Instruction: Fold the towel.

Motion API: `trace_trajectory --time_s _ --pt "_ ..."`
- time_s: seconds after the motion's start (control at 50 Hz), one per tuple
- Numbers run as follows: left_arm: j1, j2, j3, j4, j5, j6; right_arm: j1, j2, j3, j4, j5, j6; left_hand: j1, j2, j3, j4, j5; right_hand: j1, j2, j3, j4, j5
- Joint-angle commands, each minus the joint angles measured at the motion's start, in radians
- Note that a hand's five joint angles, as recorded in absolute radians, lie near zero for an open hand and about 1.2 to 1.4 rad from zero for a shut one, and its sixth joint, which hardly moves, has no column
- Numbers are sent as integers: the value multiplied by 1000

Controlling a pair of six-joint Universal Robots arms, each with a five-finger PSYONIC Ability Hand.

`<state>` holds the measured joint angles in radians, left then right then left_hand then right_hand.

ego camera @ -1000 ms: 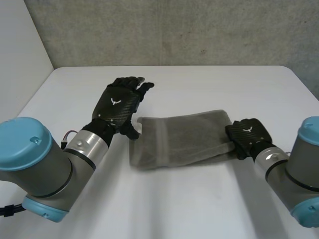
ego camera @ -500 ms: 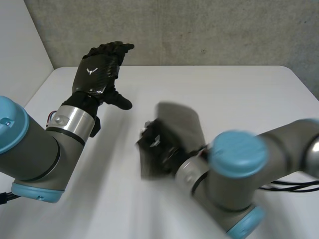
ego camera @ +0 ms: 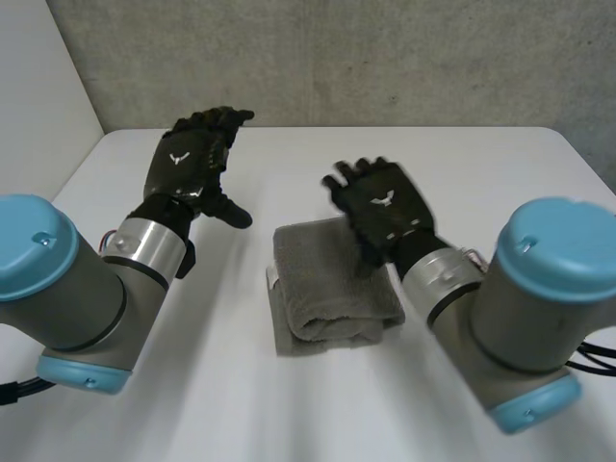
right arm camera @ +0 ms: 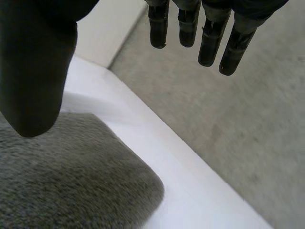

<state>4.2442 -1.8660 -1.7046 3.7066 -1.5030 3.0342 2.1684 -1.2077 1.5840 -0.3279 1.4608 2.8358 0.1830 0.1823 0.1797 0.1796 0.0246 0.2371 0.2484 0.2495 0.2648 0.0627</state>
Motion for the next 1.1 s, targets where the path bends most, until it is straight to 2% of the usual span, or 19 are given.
trace_trajectory --time_s 0.02,0.1,0.14,0.28,0.36,0.42,0.46,0.54,0.58,0.62,0.68,0.7,0.72,0.74,0.76,0.8,0.9,1.1 --pt "-13 -74 2 -22 3 0 -71 106 -100 150 -7 111 10 11 13 13 -6 -63 -74 -75 -90 -63" --pt "-24 -119 8 -30 4 2 -85 160 -145 210 -14 165 13 14 16 16 -3 -63 -74 -75 -90 -63" --pt "-41 -175 26 -33 6 3 -96 230 -186 251 -43 220 16 17 19 19 0 -63 -74 -75 -90 -63" --pt "-73 -297 66 -57 6 3 -99 322 -217 280 -109 257 19 19 22 22 3 -63 -74 -75 -90 -63" --pt "-85 -328 89 -99 6 6 -99 321 -222 285 -105 251 19 19 22 22 3 -63 -74 -75 -90 -63" --pt "-90 -318 91 -108 6 6 -102 269 -213 287 -103 248 19 19 22 22 3 -63 -74 -75 -90 -63" --pt "-95 -260 92 -116 4 5 -111 174 -199 285 -103 248 19 19 22 22 3 -63 -74 -75 -90 -63" --pt "-93 -163 94 -119 3 6 -119 82 -188 283 -102 251 22 22 25 25 6 -63 -74 -75 -90 -63" --pt "-87 -51 109 -138 4 8 -122 33 -188 283 -94 254 22 22 25 25 6 -63 -74 -75 -90 -63" --pt "-86 12 126 -158 6 8 -134 -59 -194 282 -45 255 25 25 28 28 8 -63 -74 -75 -90 -63" --pt "-81 105 181 -219 4 14 -142 -102 -205 283 0 255 27 28 31 31 11 -63 -74 -75 -90 -63" --pt "-81 105 181 -220 4 14 -151 -137 -219 286 59 251 28 28 31 31 11 -63 -74 -75 -90 -63" --pt "-76 135 216 -268 1 17 -151 -138 -219 287 59 251 28 28 31 31 11 -63 -74 -75 -90 -63" --pt "-66 158 255 -333 0 18 -159 -162 -236 297 100 243 28 28 31 31 11 -63 -74 -75 -90 -63" --pt "-66 159 255 -333 0 18 -165 -185 -255 323 133 237 28 28 31 31 11 -63 -74 -75 -90 -63" --pt "-20 192 319 -471 -5 20 -173 -202 -278 361 154 226 25 25 28 28 8 -63 -74 -75 -90 -63" --pt "40 225 352 -586 -8 20 -216 -228 -357 467 181 197 28 28 31 31 11 -63 -74 -75 -90 -63" --pt "51 287 345 -599 -29 21 -272 -228 -388 510 179 192 33 34 37 37 17 -63 -74 -75 -90 -63"
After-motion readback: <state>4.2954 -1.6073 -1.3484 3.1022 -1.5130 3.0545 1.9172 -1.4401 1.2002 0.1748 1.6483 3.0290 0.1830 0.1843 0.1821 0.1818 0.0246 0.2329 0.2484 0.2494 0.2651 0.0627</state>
